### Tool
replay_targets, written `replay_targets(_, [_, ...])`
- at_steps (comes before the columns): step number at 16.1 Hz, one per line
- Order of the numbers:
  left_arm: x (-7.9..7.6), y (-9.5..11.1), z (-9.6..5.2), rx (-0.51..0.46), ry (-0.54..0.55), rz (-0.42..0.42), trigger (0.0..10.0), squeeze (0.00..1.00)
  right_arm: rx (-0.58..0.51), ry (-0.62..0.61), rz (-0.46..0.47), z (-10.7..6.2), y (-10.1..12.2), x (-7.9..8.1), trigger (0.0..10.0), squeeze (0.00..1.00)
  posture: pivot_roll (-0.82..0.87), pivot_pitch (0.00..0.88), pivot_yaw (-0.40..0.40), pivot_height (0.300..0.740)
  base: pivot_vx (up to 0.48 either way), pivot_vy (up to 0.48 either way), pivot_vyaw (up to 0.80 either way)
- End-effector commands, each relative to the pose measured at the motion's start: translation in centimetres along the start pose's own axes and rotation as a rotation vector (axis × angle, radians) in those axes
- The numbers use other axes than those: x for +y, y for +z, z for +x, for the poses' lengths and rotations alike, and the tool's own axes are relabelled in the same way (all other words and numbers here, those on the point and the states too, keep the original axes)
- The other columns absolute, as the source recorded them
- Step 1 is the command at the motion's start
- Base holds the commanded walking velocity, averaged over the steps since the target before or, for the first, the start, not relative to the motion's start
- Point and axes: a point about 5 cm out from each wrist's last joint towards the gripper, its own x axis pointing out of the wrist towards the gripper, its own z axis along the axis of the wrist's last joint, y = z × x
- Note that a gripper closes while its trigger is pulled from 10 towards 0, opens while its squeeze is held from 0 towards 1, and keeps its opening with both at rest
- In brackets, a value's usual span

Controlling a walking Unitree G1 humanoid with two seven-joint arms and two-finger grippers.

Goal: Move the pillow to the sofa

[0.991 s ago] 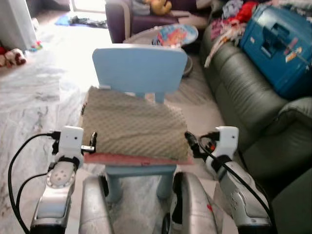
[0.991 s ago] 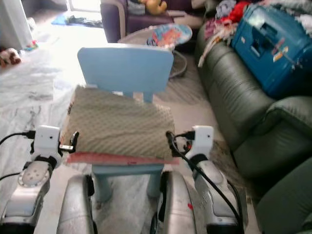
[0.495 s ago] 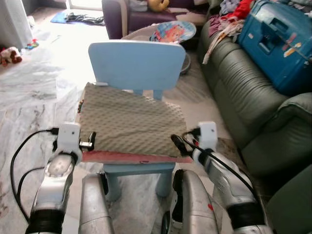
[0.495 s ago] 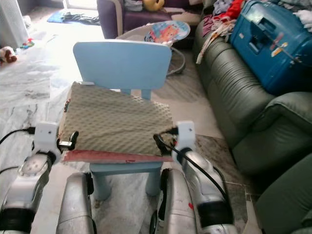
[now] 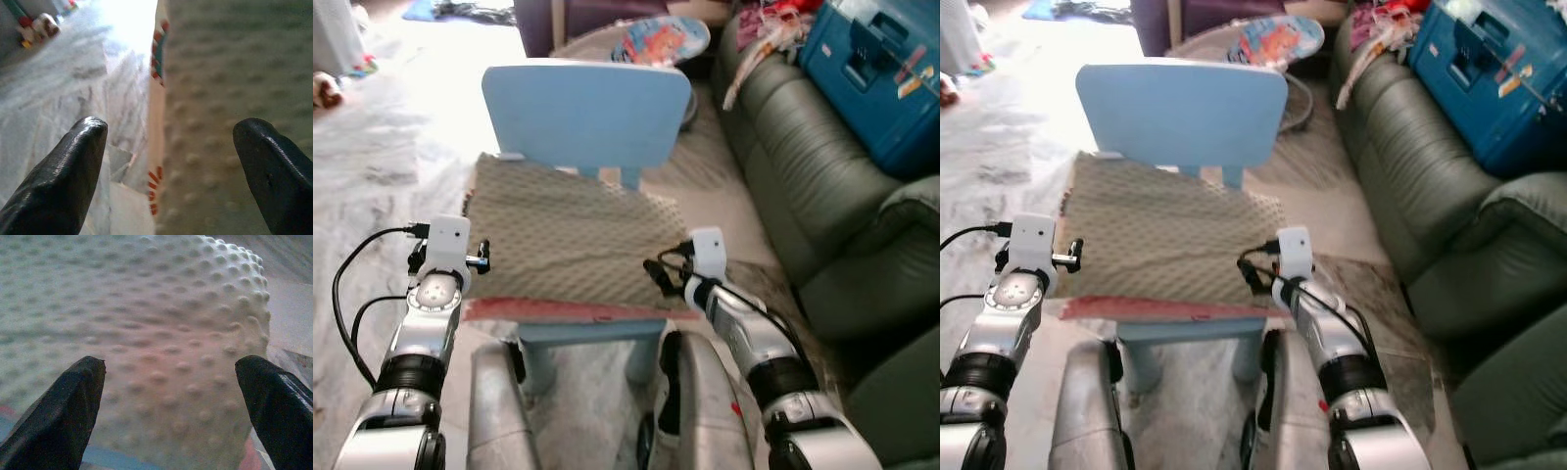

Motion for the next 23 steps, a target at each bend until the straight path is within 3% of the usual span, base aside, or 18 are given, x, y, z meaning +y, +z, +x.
replay_targets(1, [0.0,0.3,0.3,-0.006,-0.005,0.008,10.0,1.00,0.000,-0.013,-0.004,0.2,0.1,-0.6,10.0,1.00,0.03,0.125,-0.121,0.488,0.000,0.000,0.00])
replay_targets(3, [0.1,-0.5,0.6,0.049,0.009,0.036,10.0,1.00,0.032,-0.026,-0.024,0.5,-0.5,-1.1,10.0,1.00,0.04,0.145,-0.121,0.488,0.000,0.000,0.00])
replay_targets(4, [0.1,-0.9,0.6,0.071,-0.001,0.041,10.0,0.75,0.042,-0.036,-0.029,0.5,-0.7,-1.2,10.0,1.00,0.04,0.153,-0.122,0.488,0.000,0.000,0.00])
replay_targets(5, [0.1,-1.2,0.6,0.084,-0.003,0.027,10.0,0.00,0.055,-0.039,-0.030,0.6,-1.0,-1.3,10.0,0.29,0.04,0.161,-0.121,0.488,0.000,0.000,0.00])
replay_targets(6, [0.1,-1.3,0.7,0.079,-0.008,-0.003,10.0,0.00,0.062,-0.033,-0.013,0.7,-1.2,-1.1,10.0,0.00,0.04,0.171,-0.122,0.488,0.000,0.000,0.00])
replay_targets(10, [-1.3,-1.9,0.8,0.110,-0.033,-0.058,10.0,0.00,0.057,0.001,0.050,1.2,-1.9,-0.2,9.9,0.00,0.05,0.189,-0.124,0.488,0.000,0.000,0.00])
replay_targets(11, [-1.8,-2.2,0.8,0.118,-0.051,-0.084,8.2,0.00,0.046,-0.001,0.066,1.4,-1.8,0.1,0.5,0.00,0.05,0.191,-0.123,0.488,0.000,0.000,0.00])
replay_targets(12, [-2.1,-2.2,0.8,0.116,-0.057,-0.100,0.0,0.00,0.031,0.008,0.083,1.6,-1.6,0.5,0.0,0.00,0.05,0.194,-0.125,0.488,0.000,0.000,0.00])
replay_targets(17, [-2.9,-3.4,0.4,0.141,-0.079,-0.132,0.0,0.00,0.034,0.027,0.101,2.1,-1.6,1.8,0.0,0.00,0.05,0.195,-0.133,0.488,0.000,0.000,0.00])
replay_targets(19, [-2.7,-4.1,0.3,0.183,-0.042,-0.228,0.0,0.00,-0.015,0.020,0.201,2.3,-0.4,2.0,0.0,0.00,0.05,0.197,-0.139,0.488,0.000,0.000,0.00])
replay_targets(23, [-2.9,-4.6,0.1,0.198,-0.042,-0.258,0.0,0.00,-0.009,-0.042,0.294,2.3,-1.0,1.7,0.0,0.00,0.05,0.192,-0.143,0.488,0.000,0.000,0.00])
